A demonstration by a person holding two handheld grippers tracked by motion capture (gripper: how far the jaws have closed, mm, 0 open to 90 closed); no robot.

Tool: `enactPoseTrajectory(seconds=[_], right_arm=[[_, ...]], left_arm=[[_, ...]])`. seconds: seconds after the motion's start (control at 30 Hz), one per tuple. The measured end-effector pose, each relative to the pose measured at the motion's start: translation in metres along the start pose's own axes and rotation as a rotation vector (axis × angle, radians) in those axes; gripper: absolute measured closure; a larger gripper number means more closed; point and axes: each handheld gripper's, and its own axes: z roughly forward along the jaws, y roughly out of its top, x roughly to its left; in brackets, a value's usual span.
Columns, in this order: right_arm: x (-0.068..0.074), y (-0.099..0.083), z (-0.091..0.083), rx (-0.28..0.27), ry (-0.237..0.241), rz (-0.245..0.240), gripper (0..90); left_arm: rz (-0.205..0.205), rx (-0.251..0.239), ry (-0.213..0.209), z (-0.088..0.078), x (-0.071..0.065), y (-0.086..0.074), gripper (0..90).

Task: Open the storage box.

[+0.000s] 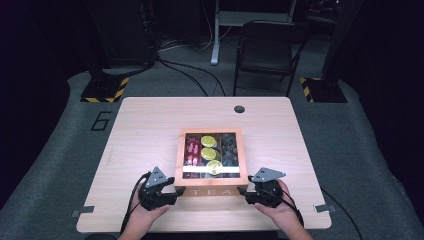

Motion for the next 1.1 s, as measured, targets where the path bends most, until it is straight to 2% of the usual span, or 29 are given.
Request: enactPoseTrajectory(seconds=[0.2, 0.3, 0.43, 0.5, 0.6, 0.77, 0.8, 0.9, 1.1], right_arm=[[-0.001, 0.002, -0.001, -0.016, 0.009, 0.036, 42.7], [-0.001, 0.002, -0.001, -0.023, 0.009, 0.036, 43.0], [-0.001, 0.004, -0.002, -0.028, 0.002, 0.025, 43.1], [0.0, 0.004, -0.003, -0.032, -0.004, 0.034, 43.2], [0.0, 0.005, -0.003, -0.04, -0.014, 0.031, 43.2], [0.0, 0.007, -0.005, -0.049, -0.009, 0.037, 43.2], [0.0, 0.008, -0.005, -0.052, -0.01, 0.029, 43.2], [0.0, 0.009, -0.006, -0.06, -0.011, 0.045, 43.2], [0.0, 0.011, -0.007, -0.067, -0.016, 0.041, 43.2]], left_arm=[[-0.011, -0.001, -0.011, -0.001, 0.0, 0.001, 43.7], [-0.011, -0.015, -0.005, -0.002, 0.0, 0.001, 43.6], [-0.024, -0.016, -0.023, -0.002, 0.001, 0.002, 43.5], [-0.023, -0.025, -0.014, -0.002, -0.001, 0.003, 43.4], [-0.026, -0.026, -0.025, -0.004, 0.0, 0.004, 43.4], [0.012, -0.036, 0.016, -0.005, -0.003, 0.005, 45.0], [0.009, -0.037, 0.012, -0.005, -0.002, 0.006, 45.5], [0.012, -0.044, 0.01, -0.006, -0.002, 0.006, 45.5], [0.001, -0.071, 0.035, -0.004, -0.003, 0.007, 44.9]])
